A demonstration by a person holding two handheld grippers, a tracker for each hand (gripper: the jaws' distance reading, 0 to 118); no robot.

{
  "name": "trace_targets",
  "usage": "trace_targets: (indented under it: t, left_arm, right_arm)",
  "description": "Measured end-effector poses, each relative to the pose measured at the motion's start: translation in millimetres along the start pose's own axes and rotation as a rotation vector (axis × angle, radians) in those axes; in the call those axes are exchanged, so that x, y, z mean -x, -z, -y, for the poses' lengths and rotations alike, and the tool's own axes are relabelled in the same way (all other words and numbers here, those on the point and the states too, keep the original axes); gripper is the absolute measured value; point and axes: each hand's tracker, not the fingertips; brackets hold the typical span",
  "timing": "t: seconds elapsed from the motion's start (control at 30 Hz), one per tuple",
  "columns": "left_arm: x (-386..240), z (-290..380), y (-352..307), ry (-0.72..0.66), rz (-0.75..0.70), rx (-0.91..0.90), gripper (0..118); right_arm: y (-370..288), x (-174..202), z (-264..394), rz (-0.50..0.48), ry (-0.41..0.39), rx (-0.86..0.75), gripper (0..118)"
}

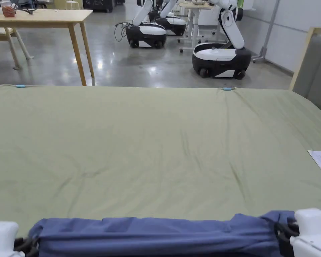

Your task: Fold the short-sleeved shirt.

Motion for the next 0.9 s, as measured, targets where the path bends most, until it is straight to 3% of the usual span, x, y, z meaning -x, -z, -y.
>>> trace_targets:
  t: [0.1, 0.13, 0.17, 0.2, 0.23, 0.27, 0.37, 0.43, 0.53, 0.57, 0.6, 0.63, 0.67, 0.73, 0.83, 0.87, 0.9]
  left_arm:
    - [0, 16, 14, -0.013, -0.013, 0.007, 10]
    - [-6, 12, 12, 0.014, -0.049, -0.007, 28]
    - [-12, 9, 8, 0.044, -0.101, -0.033, 60]
    - [-20, 4, 0, 0.078, -0.150, -0.085, 105]
    - [-27, -1, -9, 0.083, -0.147, -0.141, 116]
    - [-29, -7, -16, 0.070, -0.109, -0.200, 117]
    - [-59, -32, -33, 0.024, -0.018, -0.329, 117]
    - [-83, -45, -46, 0.018, 0.015, -0.424, 116]
    - [-97, -43, -42, 0.031, 0.002, -0.530, 113]
    - [-101, -41, -42, 0.044, -0.012, -0.534, 101]
    - [-105, -41, -41, 0.071, -0.035, -0.530, 55]
    - [-108, -41, -37, 0.101, -0.080, -0.514, 7]
    - [-107, -36, -31, 0.107, -0.084, -0.502, 0]
    - [-95, -36, -28, 0.066, 0.002, -0.463, 0]
    - [-56, -27, -24, -0.043, -0.012, -0.436, 0]
    - [-39, -23, -22, -0.083, -0.015, -0.421, 8]
    - [-18, -18, -19, -0.128, -0.008, -0.387, 37]
  right_arm:
    - [6, 2, 14, 0.006, 0.064, -0.015, 3]
    - [-1, 3, 12, 0.026, 0.078, -0.067, 10]
    - [-12, 4, 9, 0.019, 0.085, -0.130, 29]
    - [-24, 7, 5, 0.027, 0.093, -0.180, 69]
    - [-39, 15, -5, 0.032, 0.096, -0.212, 95]
    - [-48, 19, -11, -0.004, 0.096, -0.245, 105]
    - [-75, 44, -33, -0.128, 0.096, -0.404, 105]
    - [-83, 65, -44, -0.113, 0.076, -0.485, 105]
    - [-89, 84, -41, -0.116, 0.074, -0.588, 101]
    - [-89, 89, -40, -0.115, 0.076, -0.590, 84]
    - [-88, 95, -40, -0.085, 0.073, -0.592, 35]
    - [-85, 99, -39, -0.039, 0.053, -0.587, 1]
    - [-84, 101, -37, -0.059, 0.055, -0.592, 1]
    - [-84, 101, -38, -0.107, 0.056, -0.565, 1]
    - [-84, 105, -35, -0.087, 0.022, -0.562, 1]
    - [-84, 105, -34, -0.084, 0.019, -0.555, 1]
    - [-85, 106, -33, -0.083, 0.018, -0.546, 1]
